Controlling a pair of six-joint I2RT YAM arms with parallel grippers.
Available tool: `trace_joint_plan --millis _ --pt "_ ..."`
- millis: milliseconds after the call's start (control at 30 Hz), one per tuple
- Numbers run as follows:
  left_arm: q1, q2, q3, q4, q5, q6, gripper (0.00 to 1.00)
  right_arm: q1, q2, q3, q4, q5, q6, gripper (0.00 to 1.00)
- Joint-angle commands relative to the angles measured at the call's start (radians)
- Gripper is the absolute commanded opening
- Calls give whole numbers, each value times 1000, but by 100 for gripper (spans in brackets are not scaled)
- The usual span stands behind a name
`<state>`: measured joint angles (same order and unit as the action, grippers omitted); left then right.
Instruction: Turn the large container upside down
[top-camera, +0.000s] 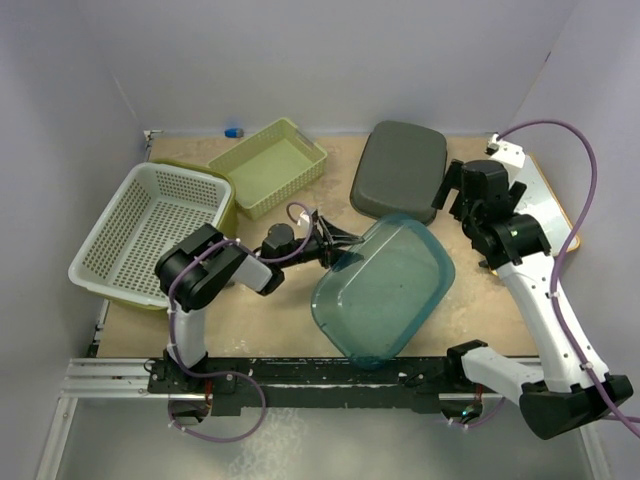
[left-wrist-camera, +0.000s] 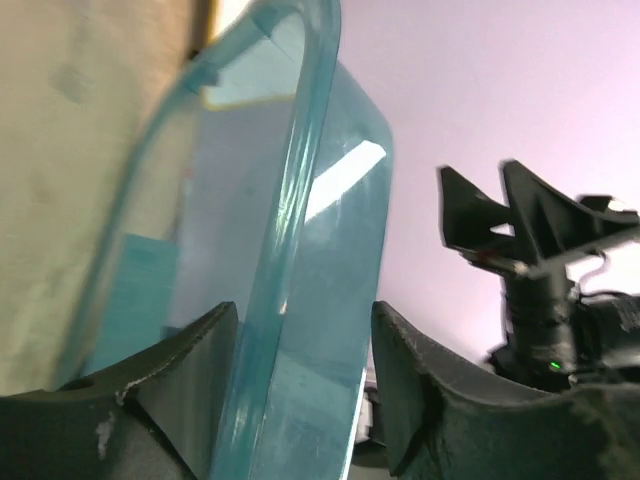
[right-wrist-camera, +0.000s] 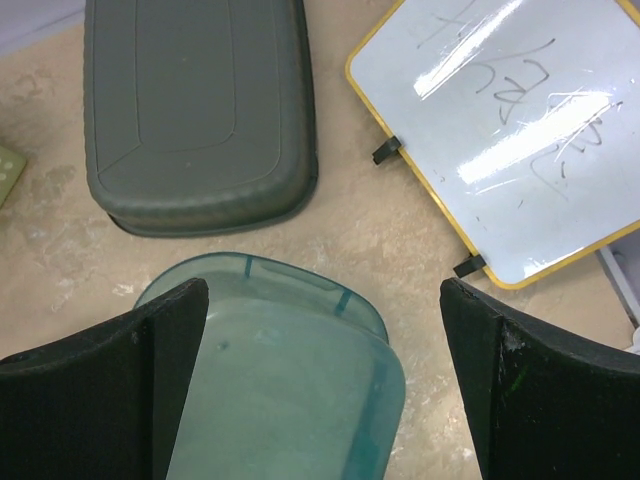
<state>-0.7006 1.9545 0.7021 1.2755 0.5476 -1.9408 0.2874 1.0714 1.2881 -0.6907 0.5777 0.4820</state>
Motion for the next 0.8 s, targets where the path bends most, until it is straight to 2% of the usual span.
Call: trace_joint_plan --millis 0,100,167,267,467,633,767 --pt "18 -75 51 -356 43 364 55 -2 -31 -30 14 -28 21 100" --pt "18 -118 164 -829 -39 648 57 -2 -41 -54 9 -61 24 100" --pt "18 -128 247 -1036 -129 796 58 -2 -50 -73 8 -101 15 100" --pt "19 -136 362 -1250 -238 938 59 -2 -68 -109 29 -204 -22 100" --pt "18 -189 572 -1551 -467 1148 62 -3 -93 -173 71 -358 -108 100" --pt "19 -320 683 -1710 -632 1257 64 -1 -111 -206 101 -614 -215 100" --pt "19 -437 770 -1820 -801 1299 70 40 -95 -238 139 -838 -197 100"
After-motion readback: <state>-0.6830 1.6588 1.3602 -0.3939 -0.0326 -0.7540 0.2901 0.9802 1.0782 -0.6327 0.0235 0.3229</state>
